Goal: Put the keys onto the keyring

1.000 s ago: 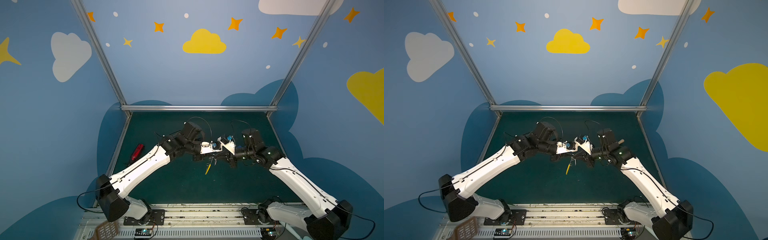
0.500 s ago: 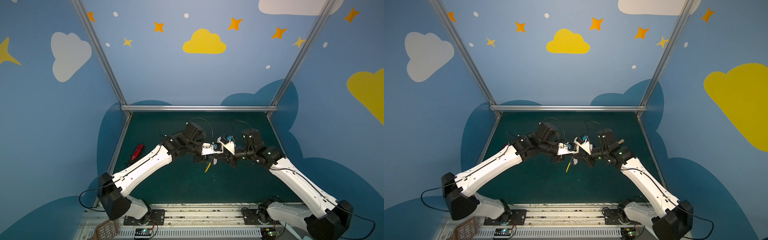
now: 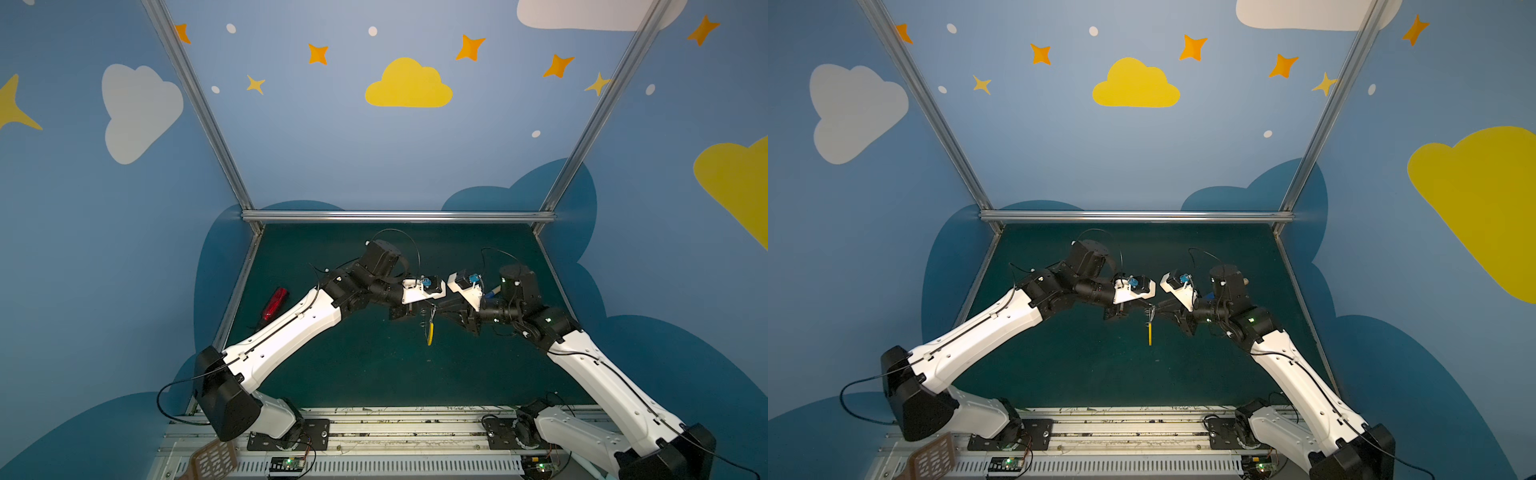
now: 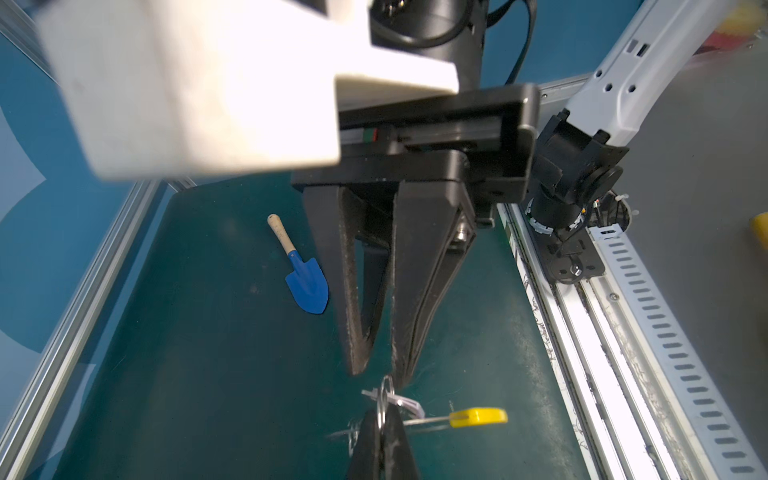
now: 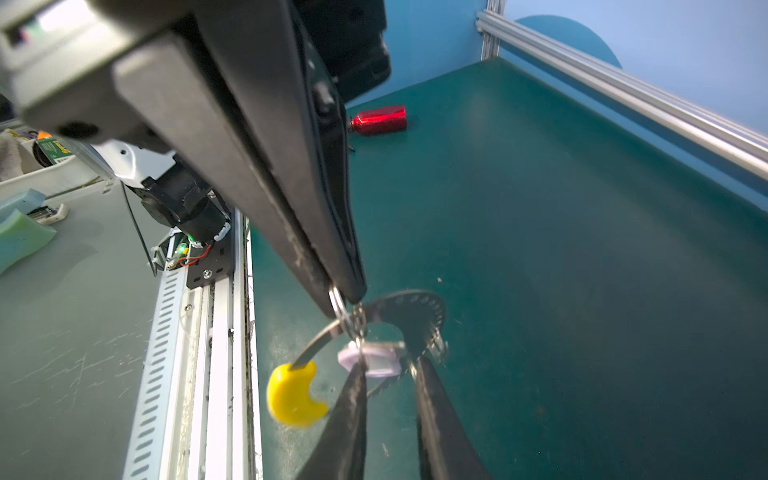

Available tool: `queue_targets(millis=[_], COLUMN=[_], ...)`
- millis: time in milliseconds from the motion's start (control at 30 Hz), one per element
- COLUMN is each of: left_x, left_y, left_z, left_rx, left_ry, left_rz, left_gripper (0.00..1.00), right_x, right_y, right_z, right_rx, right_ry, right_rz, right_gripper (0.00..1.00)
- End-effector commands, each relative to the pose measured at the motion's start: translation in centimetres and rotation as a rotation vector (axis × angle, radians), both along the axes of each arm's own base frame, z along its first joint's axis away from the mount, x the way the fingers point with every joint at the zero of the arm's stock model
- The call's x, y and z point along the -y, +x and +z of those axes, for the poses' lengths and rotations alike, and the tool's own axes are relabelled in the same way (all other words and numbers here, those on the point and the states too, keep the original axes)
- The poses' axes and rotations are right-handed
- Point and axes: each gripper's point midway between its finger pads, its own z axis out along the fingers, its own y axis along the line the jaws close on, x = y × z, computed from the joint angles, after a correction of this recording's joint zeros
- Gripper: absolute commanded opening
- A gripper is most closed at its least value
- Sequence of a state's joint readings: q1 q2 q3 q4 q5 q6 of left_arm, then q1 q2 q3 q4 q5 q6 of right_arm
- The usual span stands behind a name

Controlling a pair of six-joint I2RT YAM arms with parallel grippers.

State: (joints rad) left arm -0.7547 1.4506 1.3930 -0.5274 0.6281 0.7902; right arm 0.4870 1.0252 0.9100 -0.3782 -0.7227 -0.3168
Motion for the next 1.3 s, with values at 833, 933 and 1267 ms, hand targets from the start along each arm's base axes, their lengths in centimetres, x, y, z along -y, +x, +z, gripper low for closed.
queue_targets(millis=[833, 933, 1267], left_x=[0.2, 0.3, 0.9], left_y=[-0.4, -0.3, -0.8], left_z=[1.8, 2.1, 2.8], left_rx=[0.011, 0.019, -0.033], left_ry=[-0.088, -0.101, -0.206], left_rz=[-0.018, -0.017, -0.047], left_gripper=[0.03, 0.03, 0.03], right_x=[0.1, 0.0, -0.3], right_y=[-0.8, -0.9, -1.0], right_z=[1.3, 1.2, 0.8], right_rx=[-0.037, -0.047, -0.100], right_ry=[0.086, 0.089, 0.107], right_rz=[0.068, 0.077, 0.119], right_gripper=[0.00, 0.00, 0.00])
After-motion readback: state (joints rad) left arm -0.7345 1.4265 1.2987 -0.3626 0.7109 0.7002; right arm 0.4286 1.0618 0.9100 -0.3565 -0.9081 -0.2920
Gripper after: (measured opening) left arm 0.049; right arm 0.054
